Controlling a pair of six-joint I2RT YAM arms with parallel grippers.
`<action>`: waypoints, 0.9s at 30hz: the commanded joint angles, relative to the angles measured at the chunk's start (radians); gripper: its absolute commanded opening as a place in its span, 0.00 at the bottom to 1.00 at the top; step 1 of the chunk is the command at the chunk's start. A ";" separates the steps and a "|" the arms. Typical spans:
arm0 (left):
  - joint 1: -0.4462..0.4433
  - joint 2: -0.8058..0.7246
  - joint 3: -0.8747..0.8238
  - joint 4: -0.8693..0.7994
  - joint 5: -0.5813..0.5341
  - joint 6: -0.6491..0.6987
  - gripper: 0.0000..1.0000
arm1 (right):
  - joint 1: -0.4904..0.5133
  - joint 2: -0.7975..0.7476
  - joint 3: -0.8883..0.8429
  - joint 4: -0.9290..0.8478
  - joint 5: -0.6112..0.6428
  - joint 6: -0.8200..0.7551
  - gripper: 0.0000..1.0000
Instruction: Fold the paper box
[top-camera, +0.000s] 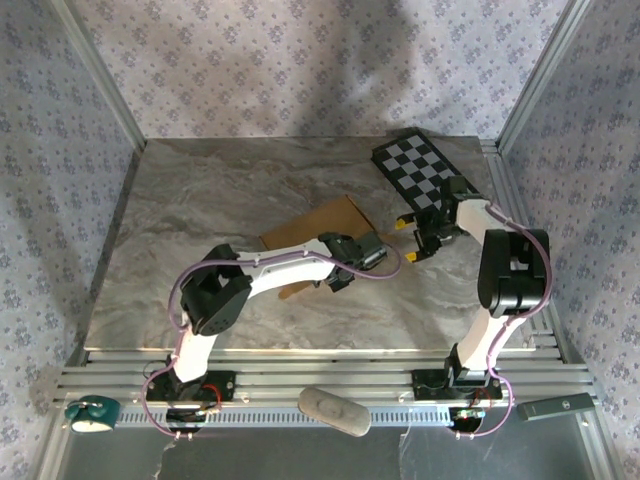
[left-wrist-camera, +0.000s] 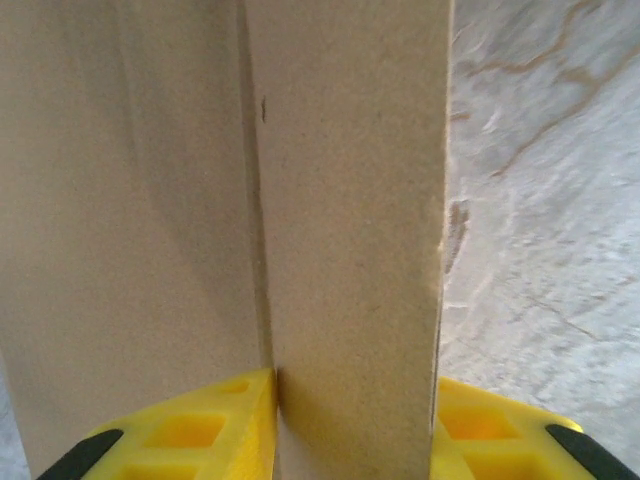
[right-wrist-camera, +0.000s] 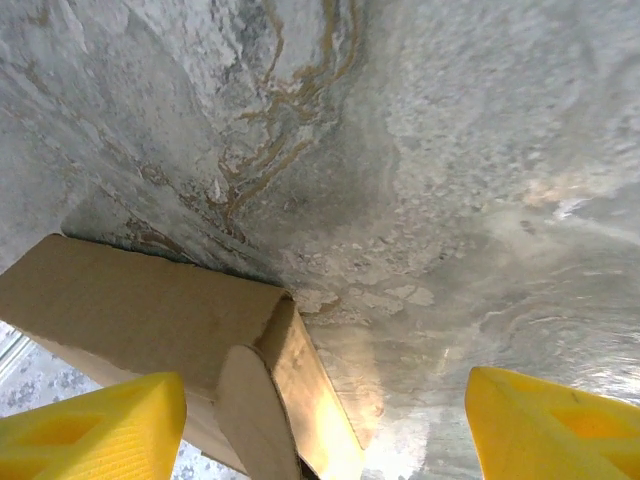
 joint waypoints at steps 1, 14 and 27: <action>-0.009 0.050 -0.002 -0.032 -0.107 -0.039 0.36 | 0.008 0.015 0.033 0.035 -0.039 -0.015 0.75; -0.026 0.175 0.002 0.001 -0.293 -0.043 0.02 | 0.021 0.002 0.064 0.038 -0.046 -0.003 0.75; -0.004 0.132 -0.054 0.019 -0.349 -0.041 0.00 | 0.012 -0.011 0.063 0.051 -0.049 -0.015 0.75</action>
